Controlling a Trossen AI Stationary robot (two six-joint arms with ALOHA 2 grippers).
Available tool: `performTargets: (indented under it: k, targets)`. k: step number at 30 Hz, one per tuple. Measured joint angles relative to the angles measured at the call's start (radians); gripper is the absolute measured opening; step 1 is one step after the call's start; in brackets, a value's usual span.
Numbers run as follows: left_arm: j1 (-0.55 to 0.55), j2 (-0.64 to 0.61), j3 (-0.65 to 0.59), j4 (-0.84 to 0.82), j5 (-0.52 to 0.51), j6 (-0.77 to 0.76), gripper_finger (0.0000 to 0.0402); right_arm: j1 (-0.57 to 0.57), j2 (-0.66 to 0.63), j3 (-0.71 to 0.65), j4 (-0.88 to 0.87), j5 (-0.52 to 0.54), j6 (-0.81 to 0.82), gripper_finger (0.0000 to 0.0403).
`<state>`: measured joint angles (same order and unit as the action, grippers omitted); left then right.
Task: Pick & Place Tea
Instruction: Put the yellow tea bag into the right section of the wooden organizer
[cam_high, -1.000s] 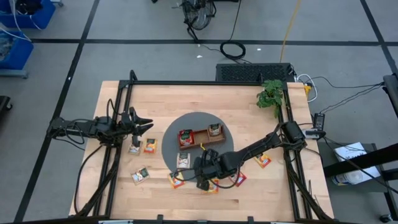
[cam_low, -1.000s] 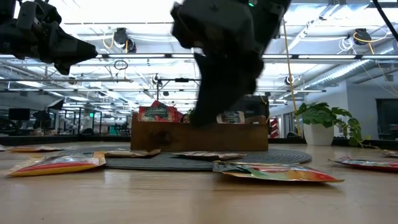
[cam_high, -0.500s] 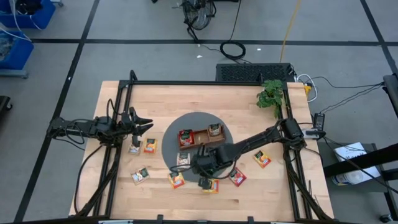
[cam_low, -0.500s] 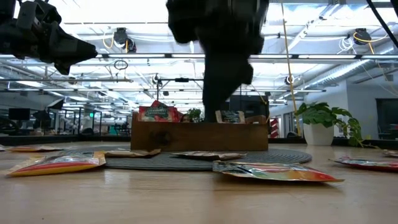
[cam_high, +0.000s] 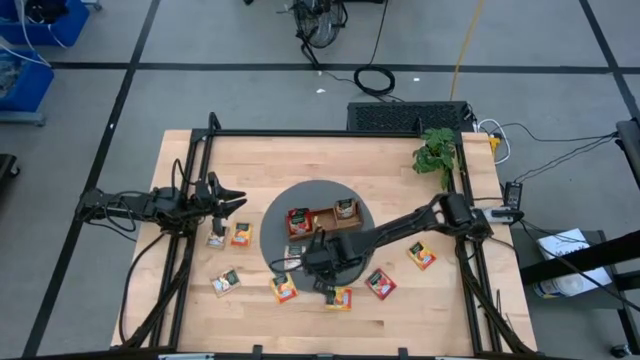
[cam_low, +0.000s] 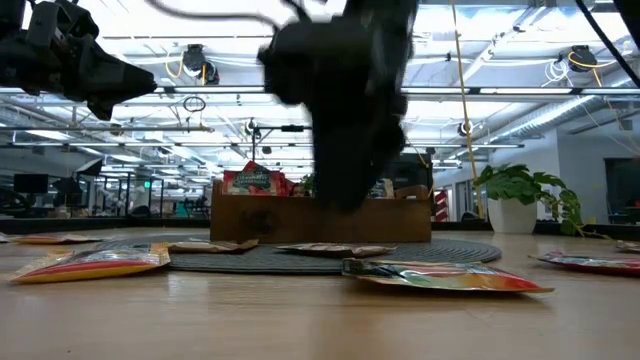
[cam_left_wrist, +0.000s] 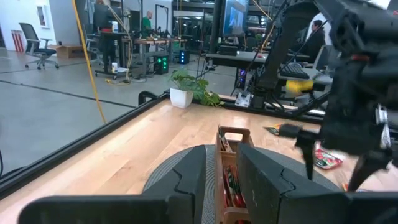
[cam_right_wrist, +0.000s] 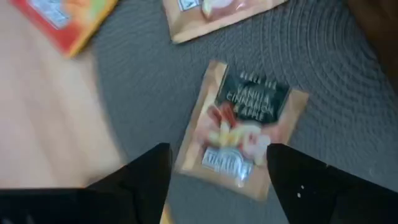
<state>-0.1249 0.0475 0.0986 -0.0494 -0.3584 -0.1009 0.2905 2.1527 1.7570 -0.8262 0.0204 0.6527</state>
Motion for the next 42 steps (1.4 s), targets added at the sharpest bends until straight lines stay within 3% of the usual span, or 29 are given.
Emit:
performTargets:
  k: [5,19,29,34,42]
  targets:
    - [0.000,0.000,0.000,0.000,0.000,0.000,0.0093,0.006,0.047,0.000,0.015,-0.018,-0.010,0.0226]
    - [0.000,0.000,0.000,0.000,0.000,0.000,0.0093,0.004,0.052,-0.035,-0.053,0.089,0.008,0.0221]
    - [0.000,0.000,0.000,0.000,0.000,0.000,0.0093,0.005,0.048,-0.142,-0.080,0.038,0.131,0.0217]
    - [0.000,0.000,0.000,0.000,0.000,0.000,0.0093,0.005,0.050,-0.143,-0.079,0.031,0.146,0.0171]
    - [0.000,0.000,0.000,0.000,0.000,0.000,0.0093,0.009,0.051,-0.144,-0.068,0.013,0.113,0.0040]
